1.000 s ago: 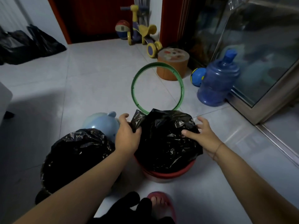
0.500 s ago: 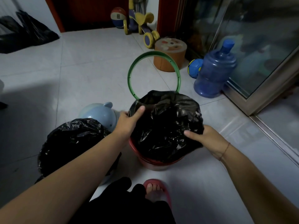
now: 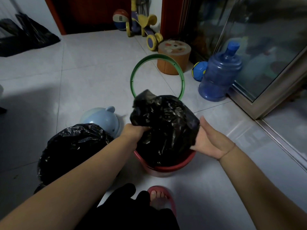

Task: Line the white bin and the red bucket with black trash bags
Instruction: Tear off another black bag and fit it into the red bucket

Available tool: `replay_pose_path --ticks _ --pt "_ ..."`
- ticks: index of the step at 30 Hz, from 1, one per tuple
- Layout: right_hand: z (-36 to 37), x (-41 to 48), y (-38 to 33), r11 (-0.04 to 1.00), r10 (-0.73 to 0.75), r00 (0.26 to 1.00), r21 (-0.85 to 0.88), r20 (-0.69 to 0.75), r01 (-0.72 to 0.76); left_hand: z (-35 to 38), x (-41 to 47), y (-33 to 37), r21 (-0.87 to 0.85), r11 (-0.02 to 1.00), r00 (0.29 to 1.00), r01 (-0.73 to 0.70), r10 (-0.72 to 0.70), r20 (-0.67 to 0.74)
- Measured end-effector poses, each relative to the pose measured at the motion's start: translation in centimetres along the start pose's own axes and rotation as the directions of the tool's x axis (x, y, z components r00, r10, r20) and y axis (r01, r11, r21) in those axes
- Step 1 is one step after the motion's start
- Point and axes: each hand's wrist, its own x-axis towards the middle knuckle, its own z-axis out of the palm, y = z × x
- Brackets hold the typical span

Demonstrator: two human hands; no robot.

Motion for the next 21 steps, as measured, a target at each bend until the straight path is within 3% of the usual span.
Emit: replay_pose_path --ticks 2,6,9,11,12,14,18,21 --pt "0.1 -0.4 0.9 0.996 -0.012 1.000 -0.093 0.000 0.012 0.3 0.2 -0.1 -0.052 0.999 0.999 0.000 -0.002 -0.048" --pt "1.7 0.9 3.2 0.950 -0.174 0.947 -0.300 -0.271 0.089 1.2 0.2 -1.1 0.120 0.991 0.997 -0.052 0.058 -0.046" --pt "1.2 1.6 3.2 0.828 -0.346 0.759 -0.560 -0.551 -0.030 -0.5 0.3 -1.1 0.462 0.885 0.946 -0.056 0.195 -0.260" --pt "-0.4 1.4 2.5 0.698 -0.415 0.646 -0.680 -0.640 -0.225 -2.4 0.6 -1.4 0.503 0.864 0.911 -0.015 0.219 -0.349" --pt "-1.1 1.2 2.3 0.644 -0.426 0.624 -0.704 -0.655 -0.300 -3.0 0.7 -1.5 0.509 0.861 0.911 -0.006 0.214 -0.352" --pt "-1.9 0.9 2.3 0.618 -0.402 0.654 -0.717 -0.642 -0.324 -3.2 0.6 -2.0 0.508 0.861 0.942 -0.007 0.177 -0.287" --pt "-2.5 -0.6 2.0 0.674 -0.345 0.775 -0.714 -0.530 -0.189 -2.5 0.0 -2.0 0.440 0.893 0.990 -0.094 0.129 -0.052" --pt "-3.0 -1.9 1.2 0.736 -0.359 0.794 -0.672 -0.491 -0.082 -2.7 -0.3 -1.4 0.389 0.909 0.988 -0.149 0.127 0.082"
